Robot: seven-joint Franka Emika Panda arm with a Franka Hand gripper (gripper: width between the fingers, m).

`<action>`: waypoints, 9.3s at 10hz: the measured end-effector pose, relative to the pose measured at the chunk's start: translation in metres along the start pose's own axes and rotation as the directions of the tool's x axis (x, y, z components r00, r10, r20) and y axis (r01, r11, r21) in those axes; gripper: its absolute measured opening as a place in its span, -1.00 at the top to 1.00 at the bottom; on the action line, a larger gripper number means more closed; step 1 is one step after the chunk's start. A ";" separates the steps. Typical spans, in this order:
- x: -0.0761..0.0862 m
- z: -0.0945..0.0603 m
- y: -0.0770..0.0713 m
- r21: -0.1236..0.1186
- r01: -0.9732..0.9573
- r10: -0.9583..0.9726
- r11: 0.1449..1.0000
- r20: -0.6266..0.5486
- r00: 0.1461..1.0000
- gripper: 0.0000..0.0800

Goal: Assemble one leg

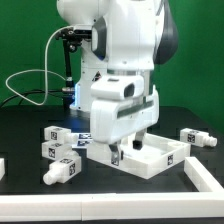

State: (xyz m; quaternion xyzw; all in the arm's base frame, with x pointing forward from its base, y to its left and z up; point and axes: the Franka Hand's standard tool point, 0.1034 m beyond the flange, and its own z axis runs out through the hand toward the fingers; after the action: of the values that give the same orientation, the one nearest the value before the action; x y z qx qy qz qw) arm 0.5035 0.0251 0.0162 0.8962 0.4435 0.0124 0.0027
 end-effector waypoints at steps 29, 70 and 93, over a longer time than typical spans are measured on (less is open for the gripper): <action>0.018 -0.043 0.090 0.030 -0.678 0.679 0.734 -0.039 0.733 0.86; -0.065 -0.034 0.100 0.100 0.901 -0.907 0.421 0.028 0.420 -0.62; -0.068 -0.065 0.043 0.004 0.233 -0.233 0.973 0.035 0.972 0.29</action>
Offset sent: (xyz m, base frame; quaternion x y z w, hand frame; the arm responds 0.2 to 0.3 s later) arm 0.0069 -0.0055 -0.0175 -0.0076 0.0271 0.0239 0.9993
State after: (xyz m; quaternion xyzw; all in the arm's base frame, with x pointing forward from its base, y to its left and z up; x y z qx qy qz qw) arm 0.4955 -0.0554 0.0802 0.8381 0.5453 -0.0038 0.0121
